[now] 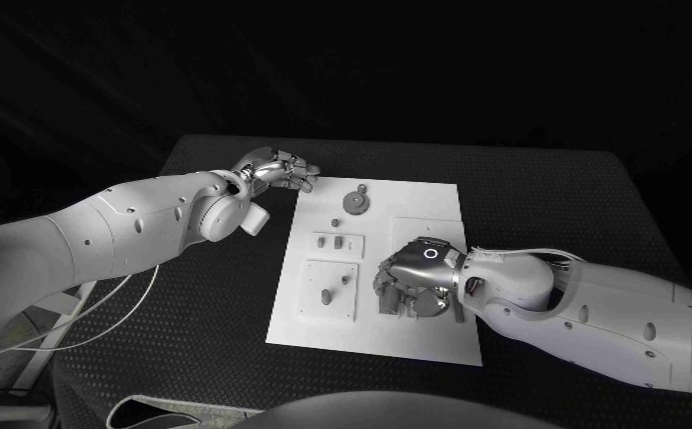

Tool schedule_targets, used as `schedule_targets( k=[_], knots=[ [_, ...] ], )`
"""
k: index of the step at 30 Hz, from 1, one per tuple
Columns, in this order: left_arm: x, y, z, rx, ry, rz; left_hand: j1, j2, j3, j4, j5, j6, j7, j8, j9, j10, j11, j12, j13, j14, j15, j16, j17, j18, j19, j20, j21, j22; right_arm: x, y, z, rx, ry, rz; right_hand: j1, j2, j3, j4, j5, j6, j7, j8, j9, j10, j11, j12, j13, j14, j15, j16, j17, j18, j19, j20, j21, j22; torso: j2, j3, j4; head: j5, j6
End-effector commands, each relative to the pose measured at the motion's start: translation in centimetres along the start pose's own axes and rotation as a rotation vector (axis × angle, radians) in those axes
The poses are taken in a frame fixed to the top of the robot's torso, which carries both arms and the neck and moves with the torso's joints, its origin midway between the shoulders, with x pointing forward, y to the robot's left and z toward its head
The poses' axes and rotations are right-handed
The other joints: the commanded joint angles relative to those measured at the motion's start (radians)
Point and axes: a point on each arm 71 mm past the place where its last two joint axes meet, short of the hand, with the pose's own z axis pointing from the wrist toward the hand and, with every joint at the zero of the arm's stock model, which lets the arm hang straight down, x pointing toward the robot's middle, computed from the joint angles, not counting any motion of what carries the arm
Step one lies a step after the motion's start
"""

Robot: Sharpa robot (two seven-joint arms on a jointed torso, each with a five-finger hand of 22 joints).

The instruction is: Assemble the parts on the task board

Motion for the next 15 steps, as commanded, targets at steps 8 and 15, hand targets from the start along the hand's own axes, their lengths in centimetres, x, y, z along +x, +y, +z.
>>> schedule_targets(
  k=[8,15],
  knots=[
    [0.24,-0.12,0.05,0.007,0.018,-0.01,-0.011,0.001,0.002,-0.007,-0.006,-0.007,0.001,-0.005,-0.001,-0.009,0.0,-0.001,-0.001,-0.003,0.003,-0.007,0.002,0.012,-0.007,-0.002,0.004,-0.001,0.16,-0.09,0.19,-0.006,0.019,-0.02,0.02,-0.012,0.02,-0.001,0.002,-0.025,0.016,-0.029,-0.016,-0.026,0.003,0.009,-0.007,-0.024,0.004,0.007,-0.008,-0.01,-0.022,0.007,0.007,0.02,0.0,-0.0018,0.0009,0.0,0.0],
    [0.2,-0.1,0.03,0.006,0.017,-0.01,-0.012,0.001,0.002,-0.007,-0.006,-0.008,0.001,-0.005,-0.001,-0.009,0.0,-0.001,-0.001,-0.003,0.003,-0.007,0.002,0.012,-0.007,-0.002,0.004,-0.001,0.12,0.16,0.24,-0.015,0.021,-0.01,0.026,-0.018,0.025,-0.001,0.002,-0.038,0.012,-0.035,-0.021,-0.035,0.005,0.009,-0.01,-0.032,0.006,0.006,-0.011,-0.01,-0.03,0.01,0.006,0.019,0.0,-0.0021,0.0006,0.001,-0.003]
  ],
)
